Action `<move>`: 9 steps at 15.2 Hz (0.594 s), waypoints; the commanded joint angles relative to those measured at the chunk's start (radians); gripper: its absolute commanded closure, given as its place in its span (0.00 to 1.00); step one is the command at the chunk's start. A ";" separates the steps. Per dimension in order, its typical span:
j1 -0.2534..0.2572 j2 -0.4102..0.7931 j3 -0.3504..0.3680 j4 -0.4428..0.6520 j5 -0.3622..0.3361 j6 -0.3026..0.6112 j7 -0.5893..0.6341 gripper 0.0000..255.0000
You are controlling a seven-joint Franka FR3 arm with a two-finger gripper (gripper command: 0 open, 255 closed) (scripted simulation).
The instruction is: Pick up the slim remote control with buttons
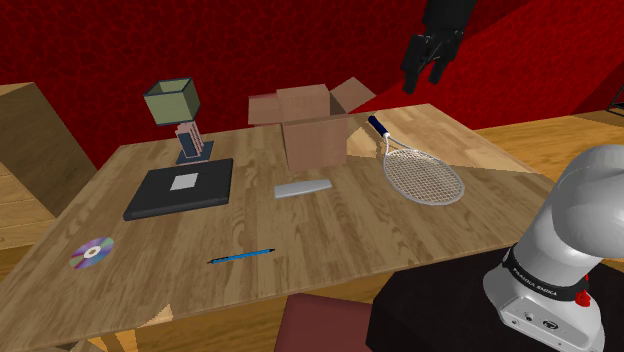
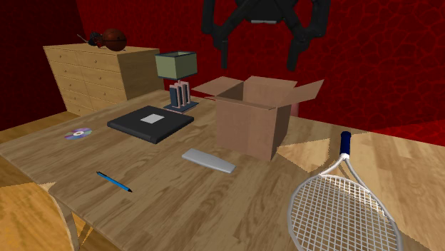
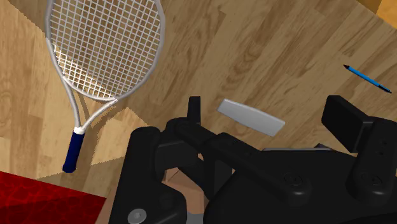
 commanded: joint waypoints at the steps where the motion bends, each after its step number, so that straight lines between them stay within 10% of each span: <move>1: 0.000 0.000 0.000 0.000 0.000 0.000 0.000 0.00; 9: 0.049 0.237 -0.070 -0.027 -0.033 0.234 -0.235 0.00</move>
